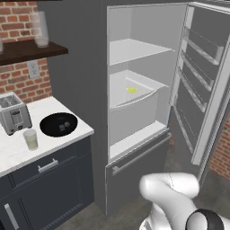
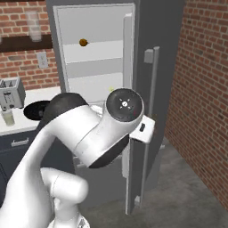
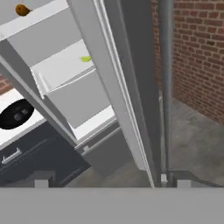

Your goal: Grab a lemon wedge from the fridge and one ice cube from the ice bowl, and put them in the glass of lemonade.

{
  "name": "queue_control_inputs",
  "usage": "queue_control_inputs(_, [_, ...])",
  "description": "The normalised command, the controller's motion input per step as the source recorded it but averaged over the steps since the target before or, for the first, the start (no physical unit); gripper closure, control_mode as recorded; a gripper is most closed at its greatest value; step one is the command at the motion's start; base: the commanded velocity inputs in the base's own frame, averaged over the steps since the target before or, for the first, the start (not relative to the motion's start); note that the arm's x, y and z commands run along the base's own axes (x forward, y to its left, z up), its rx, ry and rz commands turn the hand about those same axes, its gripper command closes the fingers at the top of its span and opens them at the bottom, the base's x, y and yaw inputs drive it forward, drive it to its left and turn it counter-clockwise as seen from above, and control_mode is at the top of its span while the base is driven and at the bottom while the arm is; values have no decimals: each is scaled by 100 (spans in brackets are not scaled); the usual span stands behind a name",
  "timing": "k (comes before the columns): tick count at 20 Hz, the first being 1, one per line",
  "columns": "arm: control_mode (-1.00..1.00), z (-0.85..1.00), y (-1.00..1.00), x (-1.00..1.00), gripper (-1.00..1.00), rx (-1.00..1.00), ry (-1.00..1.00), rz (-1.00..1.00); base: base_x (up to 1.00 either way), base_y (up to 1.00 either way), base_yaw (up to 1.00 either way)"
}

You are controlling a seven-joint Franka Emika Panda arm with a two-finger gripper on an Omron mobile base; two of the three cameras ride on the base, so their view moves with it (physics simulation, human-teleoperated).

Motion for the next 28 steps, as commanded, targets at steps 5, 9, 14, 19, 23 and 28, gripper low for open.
queue_control_inputs(5, [-100, 27, 100, 14, -100, -29, -1, -12, 0, 0, 0])
queue_control_inputs(9, [-100, 13, 88, 86, -100, -38, 15, -16, 0, 0, 0])
queue_control_inputs(14, [-100, 0, 57, 100, -100, -45, 27, -25, 0, 0, 0])
queue_control_inputs(19, [-100, -1, 15, 100, -100, -44, 33, -36, 0, 0, 0])
queue_control_inputs(23, [-100, -15, -26, 100, -100, -29, 26, -36, 0, 0, 0])
queue_control_inputs(28, [-100, -18, -65, 84, -100, -15, 16, -28, 0, 0, 0])
